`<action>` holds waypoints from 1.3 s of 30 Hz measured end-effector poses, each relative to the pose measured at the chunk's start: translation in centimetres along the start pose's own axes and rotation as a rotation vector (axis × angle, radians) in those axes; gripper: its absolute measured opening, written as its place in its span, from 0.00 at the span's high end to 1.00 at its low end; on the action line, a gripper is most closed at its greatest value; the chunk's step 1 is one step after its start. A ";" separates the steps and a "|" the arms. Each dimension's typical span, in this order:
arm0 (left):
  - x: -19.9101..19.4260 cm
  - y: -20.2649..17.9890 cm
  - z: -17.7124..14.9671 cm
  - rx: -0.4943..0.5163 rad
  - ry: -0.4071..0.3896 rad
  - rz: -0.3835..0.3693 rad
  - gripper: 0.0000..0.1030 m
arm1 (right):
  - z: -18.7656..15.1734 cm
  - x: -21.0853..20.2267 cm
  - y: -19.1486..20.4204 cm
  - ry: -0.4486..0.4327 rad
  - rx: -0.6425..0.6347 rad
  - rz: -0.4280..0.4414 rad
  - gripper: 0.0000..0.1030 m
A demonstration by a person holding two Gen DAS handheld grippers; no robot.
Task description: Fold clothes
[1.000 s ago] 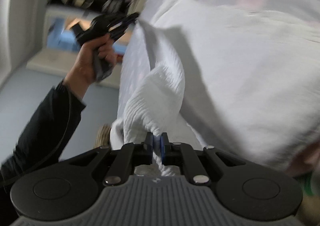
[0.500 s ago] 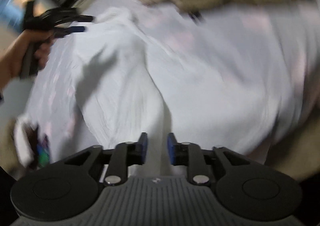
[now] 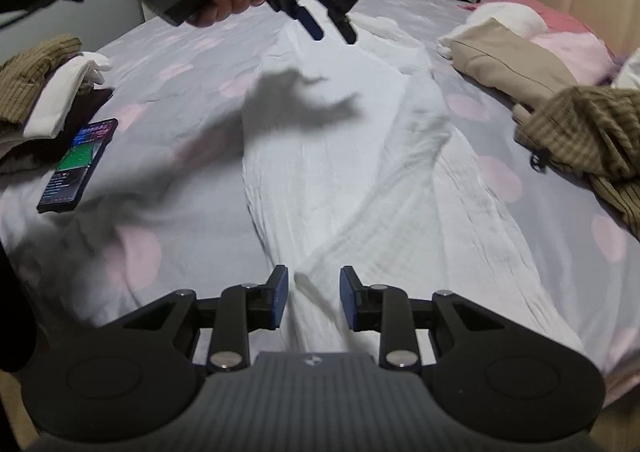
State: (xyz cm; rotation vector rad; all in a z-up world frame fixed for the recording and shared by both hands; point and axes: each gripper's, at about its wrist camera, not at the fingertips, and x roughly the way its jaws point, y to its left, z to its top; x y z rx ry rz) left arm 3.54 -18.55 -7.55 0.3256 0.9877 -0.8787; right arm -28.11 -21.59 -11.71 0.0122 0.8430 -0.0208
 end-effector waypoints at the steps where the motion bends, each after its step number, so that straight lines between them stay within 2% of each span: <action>1: -0.1 -0.1 0.0 0.004 -0.001 -0.002 0.54 | 0.1 0.6 -0.1 0.021 -0.005 -0.012 0.86; 2: -0.1 -0.2 -0.1 0.009 0.001 -0.001 0.54 | 0.1 0.8 -0.4 0.035 0.009 -0.020 0.97; 6: -0.2 -0.2 -0.4 0.022 0.009 0.004 0.54 | -0.3 -1.3 -3.7 0.038 0.190 -0.036 0.97; 12: 0.0 0.9 -0.7 -0.005 0.019 0.017 0.54 | -1.5 -5.7 -13.2 -0.040 0.566 -0.110 0.97; 18: 0.1 -0.2 -0.7 0.003 0.019 0.001 0.54 | -2.8 -7.0 -18.5 -0.081 0.712 -0.275 0.98; 20: 0.1 -0.9 -0.7 0.017 0.019 -0.010 0.54 | -3.3 -6.7 -19.5 -0.103 0.772 -0.271 0.98; 25: 0.6 -1.9 -1.1 0.048 0.040 -0.004 0.54 | -4.3 -4.6 -20.2 -0.019 0.794 -0.304 0.98; 27: 0.5 -2.1 -1.1 0.052 0.038 -0.010 0.54 | -5.2 -4.5 -20.6 0.015 0.839 -0.291 0.97; 30: 0.3 -2.2 -1.0 0.057 0.034 -0.012 0.54 | -5.7 -4.7 -20.5 0.021 0.875 -0.270 0.91; 31: 0.3 -2.2 -1.0 0.056 0.034 -0.010 0.54 | -5.4 -5.1 -20.1 0.011 0.857 -0.292 0.83; 32: 0.2 -2.2 -1.0 0.055 0.034 -0.009 0.54 | -5.2 -5.6 -19.7 0.002 0.846 -0.306 0.65; 33: 0.2 -2.2 -1.0 0.055 0.033 -0.009 0.54 | -5.2 -6.1 -19.3 -0.006 0.848 -0.307 0.62; 34: 0.1 -2.2 -1.0 0.055 0.032 -0.009 0.54 | -5.2 -6.5 -18.8 -0.008 0.857 -0.293 0.63; 36: 0.0 -2.1 -1.0 0.057 0.032 -0.008 0.54 | -5.6 -6.9 -17.5 0.010 0.894 -0.211 0.63; 39: 0.0 -2.0 -1.2 0.057 0.034 -0.001 0.54 | -6.4 -6.0 -15.5 0.071 0.928 -0.115 0.63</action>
